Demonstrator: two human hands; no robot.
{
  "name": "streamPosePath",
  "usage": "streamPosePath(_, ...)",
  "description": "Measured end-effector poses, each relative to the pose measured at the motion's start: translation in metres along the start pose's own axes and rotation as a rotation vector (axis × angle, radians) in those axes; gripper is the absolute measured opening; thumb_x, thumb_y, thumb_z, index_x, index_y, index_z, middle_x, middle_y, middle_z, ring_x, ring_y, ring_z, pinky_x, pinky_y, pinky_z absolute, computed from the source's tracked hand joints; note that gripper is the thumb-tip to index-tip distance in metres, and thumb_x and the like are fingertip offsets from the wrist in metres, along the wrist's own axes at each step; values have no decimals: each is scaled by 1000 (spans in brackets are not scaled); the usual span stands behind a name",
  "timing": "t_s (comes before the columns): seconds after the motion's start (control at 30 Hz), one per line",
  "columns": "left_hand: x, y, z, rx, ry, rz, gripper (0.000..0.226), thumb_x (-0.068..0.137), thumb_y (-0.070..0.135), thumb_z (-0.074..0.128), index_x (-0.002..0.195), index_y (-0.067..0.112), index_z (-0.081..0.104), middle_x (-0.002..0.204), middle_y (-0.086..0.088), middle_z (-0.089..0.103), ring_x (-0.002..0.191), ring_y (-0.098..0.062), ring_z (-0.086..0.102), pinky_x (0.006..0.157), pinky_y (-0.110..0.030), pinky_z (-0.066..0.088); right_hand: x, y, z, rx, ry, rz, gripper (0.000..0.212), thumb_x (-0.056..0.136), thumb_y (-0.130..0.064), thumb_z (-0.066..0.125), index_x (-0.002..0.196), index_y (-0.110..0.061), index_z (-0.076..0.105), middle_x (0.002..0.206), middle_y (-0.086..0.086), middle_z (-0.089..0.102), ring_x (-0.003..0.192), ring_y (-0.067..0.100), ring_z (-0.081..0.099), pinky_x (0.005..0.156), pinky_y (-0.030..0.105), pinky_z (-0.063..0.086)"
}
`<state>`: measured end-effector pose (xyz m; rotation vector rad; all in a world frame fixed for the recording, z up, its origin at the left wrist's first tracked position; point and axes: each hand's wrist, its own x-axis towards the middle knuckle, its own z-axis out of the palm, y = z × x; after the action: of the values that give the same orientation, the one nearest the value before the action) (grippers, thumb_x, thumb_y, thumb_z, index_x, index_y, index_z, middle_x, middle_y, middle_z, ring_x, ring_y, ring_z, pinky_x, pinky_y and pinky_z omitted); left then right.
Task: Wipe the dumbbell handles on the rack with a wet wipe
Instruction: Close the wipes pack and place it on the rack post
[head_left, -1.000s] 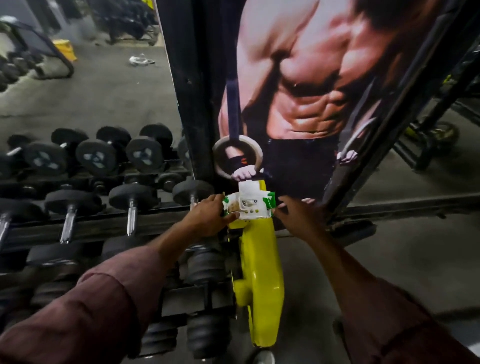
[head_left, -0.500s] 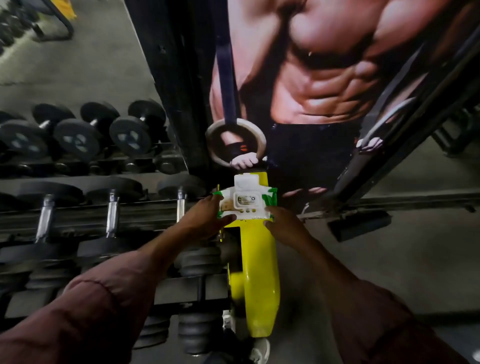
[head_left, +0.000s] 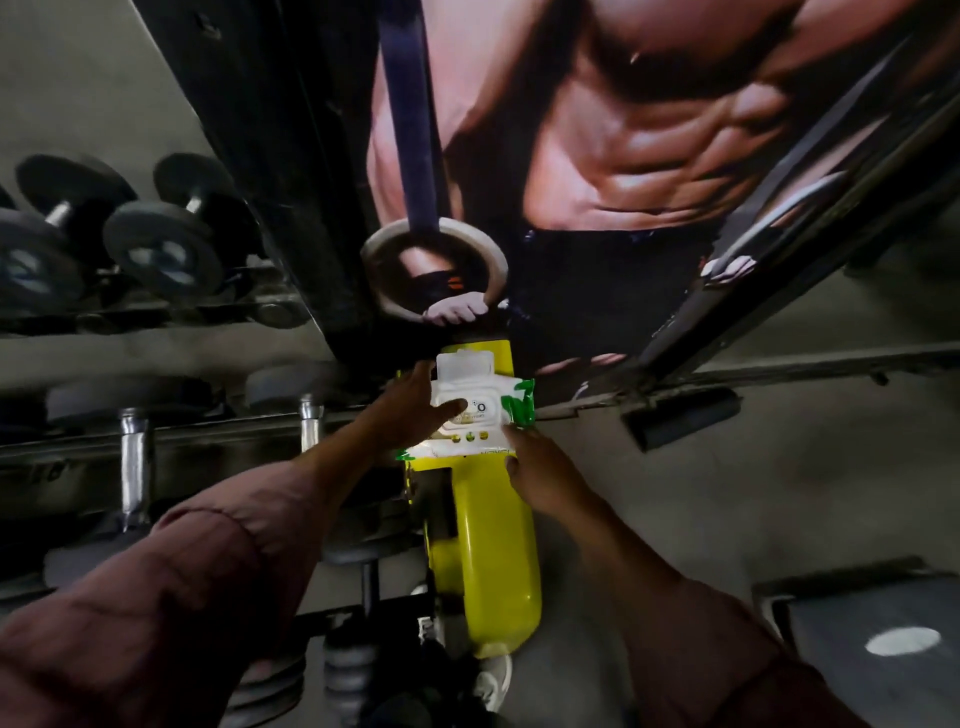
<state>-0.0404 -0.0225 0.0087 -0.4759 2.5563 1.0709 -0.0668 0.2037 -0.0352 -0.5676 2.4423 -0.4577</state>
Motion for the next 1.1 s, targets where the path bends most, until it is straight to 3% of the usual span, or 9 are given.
streamPosePath(0.1, 32, -14, 11, -76, 19, -45, 107, 75, 71, 65, 156, 14, 24, 151, -13, 49, 136, -33, 50, 112, -49, 42, 3, 2, 6, -13, -1, 2, 54, 102, -20, 46, 154, -16, 34, 155, 13, 39, 138, 30, 42, 110, 34, 36)
streamPosePath(0.23, 39, 3, 6, -122, -19, -81, 84, 93, 31, 73, 158, 12, 24, 139, -15, 56, 120, -34, 60, 98, -36, 48, 7, 3, 8, -26, 22, -21, 53, 101, -19, 48, 153, -16, 36, 155, 10, 40, 138, 27, 42, 110, 34, 36)
streamPosePath(0.33, 40, 5, 5, -154, -12, -53, 71, 94, 21, 72, 154, 16, 35, 126, -9, 59, 101, -28, 64, 84, -34, 51, 9, 5, 8, 9, 25, -22, 52, 100, -17, 51, 151, -16, 40, 151, 12, 44, 135, 28, 46, 109, 35, 38)
streamPosePath(0.4, 34, 4, 6, -113, 18, 16, 60, 93, 21, 72, 146, 14, 46, 134, -12, 60, 116, -30, 61, 96, -34, 49, 12, 7, 6, 84, 41, 0, 46, 100, -15, 49, 146, -17, 47, 144, 13, 51, 129, 29, 52, 106, 35, 42)
streamPosePath(0.5, 17, 3, 9, -14, 4, 108, 46, 94, 20, 72, 136, 10, 57, 130, -13, 61, 116, -30, 61, 87, -27, 43, 17, 8, 2, 239, 74, 50, 28, 101, -15, 45, 122, -19, 64, 117, 8, 67, 105, 25, 64, 87, 32, 49)
streamPosePath(0.6, 1, -1, 17, 120, -63, 190, 47, 93, 22, 72, 136, 9, 56, 134, -12, 58, 119, -28, 59, 93, -31, 48, 20, 7, -4, 403, 79, 134, 18, 102, -24, 45, 104, -23, 63, 98, -4, 66, 84, 11, 61, 66, 24, 42)
streamPosePath(0.67, -6, -6, 25, 219, -95, 223, 55, 93, 27, 70, 141, 8, 52, 142, -13, 54, 127, -29, 55, 103, -37, 48, 22, 6, -6, 454, 97, 158, 17, 102, -25, 46, 100, -24, 62, 94, -4, 63, 82, 12, 59, 61, 20, 38)
streamPosePath(0.87, -11, -21, 43, 469, -78, 310, 70, 100, 43, 56, 158, 12, 31, 165, -13, 26, 150, -34, 28, 122, -46, 23, 30, -2, -5, 347, 240, 105, 34, 101, -21, 50, 133, -18, 59, 124, 5, 65, 104, 20, 62, 77, 23, 41)
streamPosePath(1.1, -12, -24, 51, 703, -95, 384, 73, 104, 47, 46, 163, 18, 14, 171, -11, 0, 157, -30, 2, 126, -48, 4, 38, -3, 4, 111, 266, -68, 43, 99, -16, 52, 143, -19, 51, 142, 7, 50, 126, 24, 52, 100, 36, 47)
